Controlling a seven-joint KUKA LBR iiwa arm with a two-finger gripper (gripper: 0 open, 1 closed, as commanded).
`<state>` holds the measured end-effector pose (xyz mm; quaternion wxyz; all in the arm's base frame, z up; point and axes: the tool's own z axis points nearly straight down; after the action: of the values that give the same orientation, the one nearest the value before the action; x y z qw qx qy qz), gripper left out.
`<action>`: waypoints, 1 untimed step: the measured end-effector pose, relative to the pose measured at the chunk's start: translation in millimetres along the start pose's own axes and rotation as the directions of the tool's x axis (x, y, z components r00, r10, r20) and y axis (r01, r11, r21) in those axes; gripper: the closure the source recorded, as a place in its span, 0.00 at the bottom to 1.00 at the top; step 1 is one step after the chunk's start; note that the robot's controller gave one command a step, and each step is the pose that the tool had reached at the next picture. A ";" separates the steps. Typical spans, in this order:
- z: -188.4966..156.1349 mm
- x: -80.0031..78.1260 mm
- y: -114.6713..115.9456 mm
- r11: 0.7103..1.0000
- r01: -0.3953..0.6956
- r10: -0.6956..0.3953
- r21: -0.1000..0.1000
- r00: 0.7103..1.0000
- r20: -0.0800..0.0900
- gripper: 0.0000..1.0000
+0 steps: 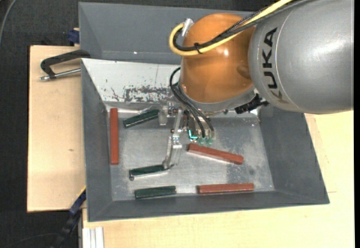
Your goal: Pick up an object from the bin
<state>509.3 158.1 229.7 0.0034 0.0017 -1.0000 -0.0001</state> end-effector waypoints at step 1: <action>163.5 15.9 -11.1 0.990 0.142 -0.142 0.001 0.990 -0.001 0.00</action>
Offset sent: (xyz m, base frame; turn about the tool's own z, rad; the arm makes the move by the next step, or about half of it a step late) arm -0.0153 -0.0117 -0.1597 -0.1414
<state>492.3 146.9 66.3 0.0038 0.0729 -0.9973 0.0003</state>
